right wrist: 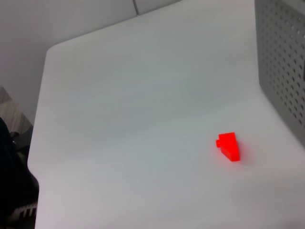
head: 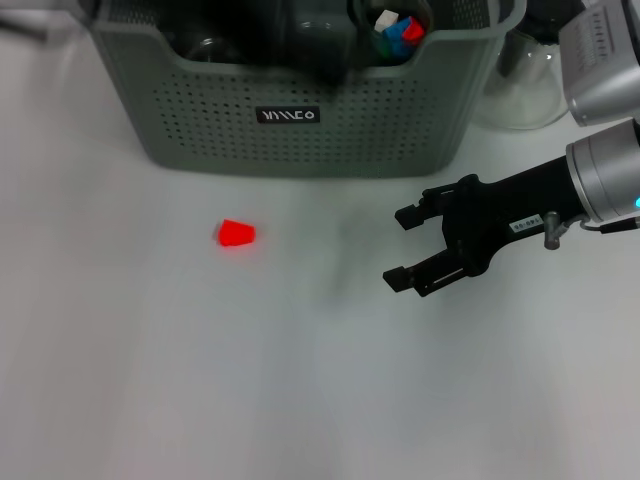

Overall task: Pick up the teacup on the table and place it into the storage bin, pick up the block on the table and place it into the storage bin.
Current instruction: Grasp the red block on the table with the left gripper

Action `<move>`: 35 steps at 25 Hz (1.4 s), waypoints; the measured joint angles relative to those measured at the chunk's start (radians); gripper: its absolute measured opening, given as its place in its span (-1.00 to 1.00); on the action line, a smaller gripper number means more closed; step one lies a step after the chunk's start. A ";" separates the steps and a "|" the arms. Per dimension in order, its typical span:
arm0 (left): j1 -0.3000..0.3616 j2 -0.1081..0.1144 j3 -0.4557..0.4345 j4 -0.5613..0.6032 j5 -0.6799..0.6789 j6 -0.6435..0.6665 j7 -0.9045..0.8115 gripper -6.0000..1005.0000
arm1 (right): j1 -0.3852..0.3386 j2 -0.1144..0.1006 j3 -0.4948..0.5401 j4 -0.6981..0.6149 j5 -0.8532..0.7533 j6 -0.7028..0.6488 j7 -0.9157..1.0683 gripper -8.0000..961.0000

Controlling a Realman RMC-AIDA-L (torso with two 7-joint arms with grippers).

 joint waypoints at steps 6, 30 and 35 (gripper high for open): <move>0.023 0.003 0.115 -0.196 0.139 0.093 0.041 0.75 | 0.001 0.002 -0.005 0.001 -0.013 0.009 0.004 0.98; -0.147 0.001 0.345 -0.900 0.620 -0.441 0.246 0.69 | 0.020 0.003 -0.036 0.015 -0.042 -0.018 0.066 0.98; -0.160 0.001 0.346 -0.904 0.622 -0.437 0.285 0.65 | 0.025 0.003 -0.040 0.015 -0.068 -0.018 0.073 0.98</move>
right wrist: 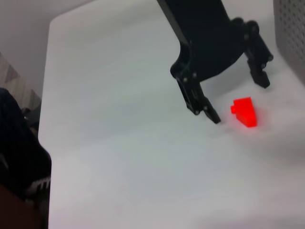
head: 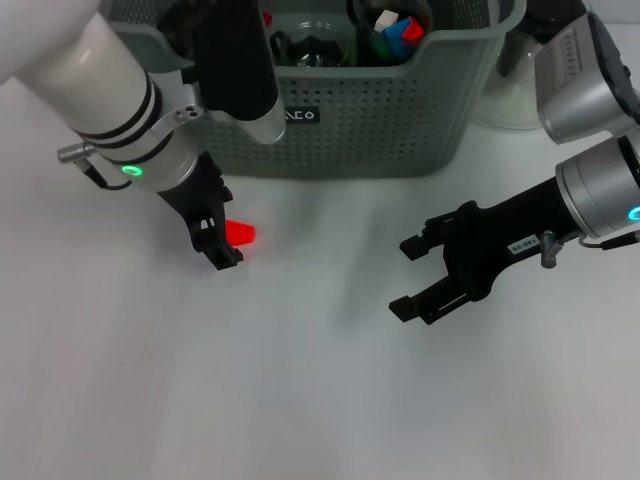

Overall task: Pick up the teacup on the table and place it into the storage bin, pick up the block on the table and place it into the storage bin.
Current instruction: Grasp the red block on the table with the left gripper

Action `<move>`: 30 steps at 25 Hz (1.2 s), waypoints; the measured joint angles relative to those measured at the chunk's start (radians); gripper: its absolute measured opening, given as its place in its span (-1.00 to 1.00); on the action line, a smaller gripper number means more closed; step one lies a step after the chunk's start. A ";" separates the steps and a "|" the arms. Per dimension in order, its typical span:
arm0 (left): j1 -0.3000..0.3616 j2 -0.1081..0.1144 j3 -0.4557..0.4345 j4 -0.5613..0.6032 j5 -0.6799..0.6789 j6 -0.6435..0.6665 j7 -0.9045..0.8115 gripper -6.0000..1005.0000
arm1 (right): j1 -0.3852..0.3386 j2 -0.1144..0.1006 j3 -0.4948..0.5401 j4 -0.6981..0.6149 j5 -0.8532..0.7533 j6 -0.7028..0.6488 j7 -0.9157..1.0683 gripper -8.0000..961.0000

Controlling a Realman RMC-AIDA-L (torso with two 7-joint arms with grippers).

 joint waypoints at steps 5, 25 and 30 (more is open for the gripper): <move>-0.019 0.001 0.000 -0.016 0.014 -0.010 0.029 0.62 | 0.001 0.003 -0.005 0.003 -0.005 0.004 0.001 0.98; -0.059 -0.002 0.000 -0.122 0.024 -0.070 0.082 0.41 | 0.002 0.003 -0.005 0.013 -0.005 0.016 0.012 0.98; -0.060 -0.001 -0.001 -0.141 0.027 -0.088 0.089 0.25 | 0.003 0.003 -0.005 0.014 -0.005 0.016 0.012 0.98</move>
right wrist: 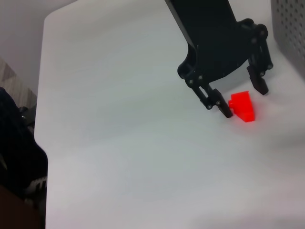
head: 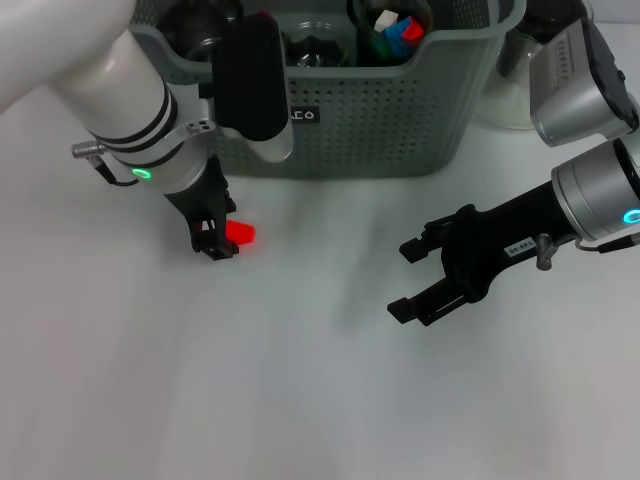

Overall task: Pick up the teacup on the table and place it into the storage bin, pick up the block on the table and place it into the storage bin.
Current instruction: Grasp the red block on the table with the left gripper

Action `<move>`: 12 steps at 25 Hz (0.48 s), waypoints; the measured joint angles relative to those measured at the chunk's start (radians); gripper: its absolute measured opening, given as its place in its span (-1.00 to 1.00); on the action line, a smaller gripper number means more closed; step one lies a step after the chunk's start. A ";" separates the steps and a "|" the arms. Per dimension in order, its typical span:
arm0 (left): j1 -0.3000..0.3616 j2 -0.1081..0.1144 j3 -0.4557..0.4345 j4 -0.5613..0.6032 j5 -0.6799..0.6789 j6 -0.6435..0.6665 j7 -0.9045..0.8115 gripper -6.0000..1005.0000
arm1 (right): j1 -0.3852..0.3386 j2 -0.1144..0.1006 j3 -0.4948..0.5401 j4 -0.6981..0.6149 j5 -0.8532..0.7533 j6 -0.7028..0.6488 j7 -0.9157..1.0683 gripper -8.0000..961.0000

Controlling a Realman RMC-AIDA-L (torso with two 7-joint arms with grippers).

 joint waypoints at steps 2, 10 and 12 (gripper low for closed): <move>0.000 0.000 -0.002 -0.001 -0.001 -0.002 0.001 0.17 | 0.000 0.000 0.000 0.000 0.000 0.000 0.000 0.98; -0.001 0.001 -0.007 -0.014 0.002 -0.012 0.008 -0.02 | 0.000 0.001 0.000 0.004 0.000 0.009 0.000 0.98; -0.001 0.001 -0.008 -0.014 0.002 -0.012 0.007 -0.07 | 0.001 0.002 0.000 0.007 0.000 0.010 0.000 0.98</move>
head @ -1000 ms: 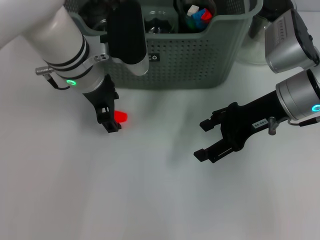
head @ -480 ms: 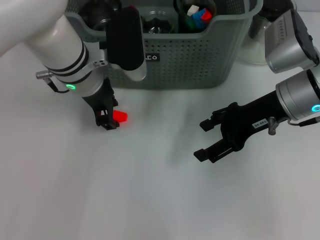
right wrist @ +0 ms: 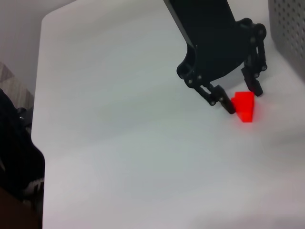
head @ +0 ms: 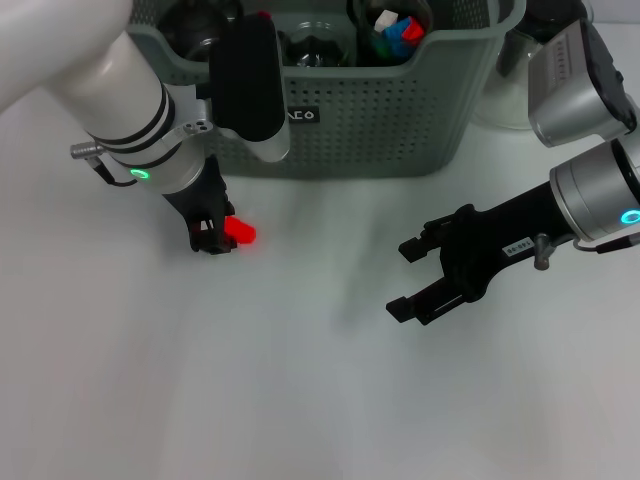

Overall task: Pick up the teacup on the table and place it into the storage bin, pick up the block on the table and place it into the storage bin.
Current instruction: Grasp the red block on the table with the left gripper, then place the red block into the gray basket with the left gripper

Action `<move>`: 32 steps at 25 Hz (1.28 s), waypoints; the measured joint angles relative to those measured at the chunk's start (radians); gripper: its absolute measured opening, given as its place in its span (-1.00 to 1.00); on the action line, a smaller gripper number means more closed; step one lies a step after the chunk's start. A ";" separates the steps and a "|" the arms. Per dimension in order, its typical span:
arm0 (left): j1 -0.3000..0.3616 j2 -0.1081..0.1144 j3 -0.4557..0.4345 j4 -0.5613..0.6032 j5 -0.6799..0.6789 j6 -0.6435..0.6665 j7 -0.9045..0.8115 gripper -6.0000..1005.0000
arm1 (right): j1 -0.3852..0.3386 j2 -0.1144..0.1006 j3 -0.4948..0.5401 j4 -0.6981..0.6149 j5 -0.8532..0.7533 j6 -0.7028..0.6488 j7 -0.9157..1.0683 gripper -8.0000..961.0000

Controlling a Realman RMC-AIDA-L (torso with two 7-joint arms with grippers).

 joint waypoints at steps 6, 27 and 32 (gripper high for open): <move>0.000 -0.001 0.000 0.010 0.001 0.010 -0.009 -0.32 | 0.001 -0.001 0.000 0.000 0.000 0.002 0.000 0.98; 0.075 0.032 -0.643 0.436 -0.609 0.603 -0.198 -0.35 | 0.001 -0.012 0.002 -0.006 -0.006 -0.005 0.027 0.98; -0.021 0.072 -0.609 0.381 -0.655 0.407 -0.279 -0.35 | 0.001 -0.009 0.002 -0.006 -0.006 0.002 0.028 0.98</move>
